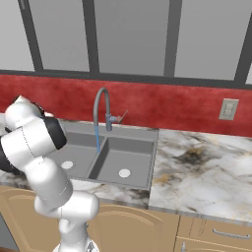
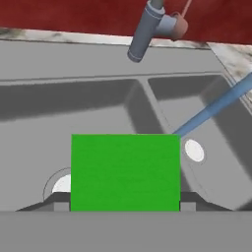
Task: Soak the sponge with water for a few seconds and then drop it inside the sink.
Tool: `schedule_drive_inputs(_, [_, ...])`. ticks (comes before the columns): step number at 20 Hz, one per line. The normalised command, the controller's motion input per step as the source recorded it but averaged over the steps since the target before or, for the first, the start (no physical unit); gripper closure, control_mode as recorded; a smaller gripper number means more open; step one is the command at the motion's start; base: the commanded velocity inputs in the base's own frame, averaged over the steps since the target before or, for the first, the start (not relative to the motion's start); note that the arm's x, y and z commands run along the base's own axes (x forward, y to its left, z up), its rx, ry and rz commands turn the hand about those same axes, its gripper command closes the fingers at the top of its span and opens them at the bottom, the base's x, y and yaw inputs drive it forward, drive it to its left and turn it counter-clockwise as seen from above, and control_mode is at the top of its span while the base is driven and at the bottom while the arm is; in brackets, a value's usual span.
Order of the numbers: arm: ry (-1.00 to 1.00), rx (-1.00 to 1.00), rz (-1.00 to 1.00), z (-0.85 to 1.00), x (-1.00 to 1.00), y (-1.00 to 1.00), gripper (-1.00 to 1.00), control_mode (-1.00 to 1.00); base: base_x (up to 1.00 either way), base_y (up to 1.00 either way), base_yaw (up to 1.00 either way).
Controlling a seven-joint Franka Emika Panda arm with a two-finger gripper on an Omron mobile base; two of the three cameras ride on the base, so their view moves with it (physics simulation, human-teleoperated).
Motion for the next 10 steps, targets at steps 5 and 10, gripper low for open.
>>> schedule_drive_inputs(5, [0.18,0.03,0.26,0.25,-0.09,0.0,1.0,-1.0,0.0,0.0,0.0])
schedule_drive_inputs(10, [0.17,0.05,0.27,0.02,-0.24,0.0,1.0,-1.0,0.0,0.0,0.0])
